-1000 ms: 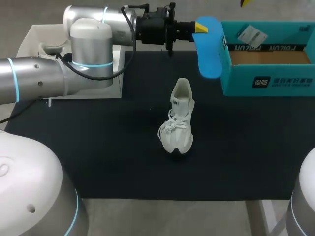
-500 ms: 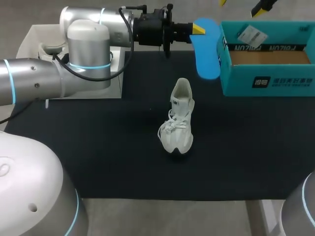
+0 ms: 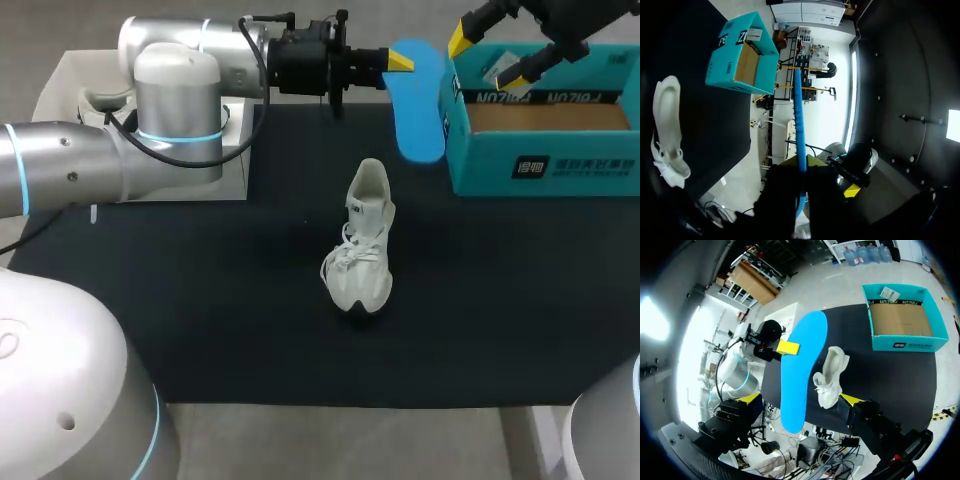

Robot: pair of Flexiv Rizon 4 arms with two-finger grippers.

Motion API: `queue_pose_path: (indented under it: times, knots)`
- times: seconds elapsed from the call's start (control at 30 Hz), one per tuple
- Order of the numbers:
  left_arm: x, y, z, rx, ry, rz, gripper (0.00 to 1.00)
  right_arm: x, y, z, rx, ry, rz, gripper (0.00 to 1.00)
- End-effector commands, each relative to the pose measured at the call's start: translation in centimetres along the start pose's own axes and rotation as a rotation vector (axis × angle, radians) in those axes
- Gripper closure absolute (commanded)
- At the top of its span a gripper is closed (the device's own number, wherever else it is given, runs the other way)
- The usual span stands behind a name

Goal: Take the shoe out of the shoebox, open the shoe tongue, remove and reinsert the insole, then place the shoe into the shoebox

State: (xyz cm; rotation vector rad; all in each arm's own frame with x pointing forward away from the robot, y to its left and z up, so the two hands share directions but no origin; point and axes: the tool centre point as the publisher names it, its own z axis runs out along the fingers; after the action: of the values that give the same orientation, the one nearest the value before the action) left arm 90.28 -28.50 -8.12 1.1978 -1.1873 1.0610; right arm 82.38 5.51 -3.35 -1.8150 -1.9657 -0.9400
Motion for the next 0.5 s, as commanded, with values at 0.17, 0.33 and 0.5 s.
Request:
queue_pose_path:
  times: [0.17, 0.33, 0.5]
  knots:
    - [0.0, 0.0, 0.0, 0.005, 0.005, 0.003, 1.00, -1.0, -0.5, 0.7, -0.104, 0.831, 0.026, 0.00]
    - [0.0, 0.0, -0.1, 0.006, 0.007, 0.003, 1.00, -1.6, -0.2, 0.3, -0.128, 0.903, 0.008, 0.00]
    - [0.5, 0.6, -0.8, -0.056, 0.079, 0.002, 1.00, -2.5, 0.3, 0.2, -0.138, 0.940, 0.024, 0.00]
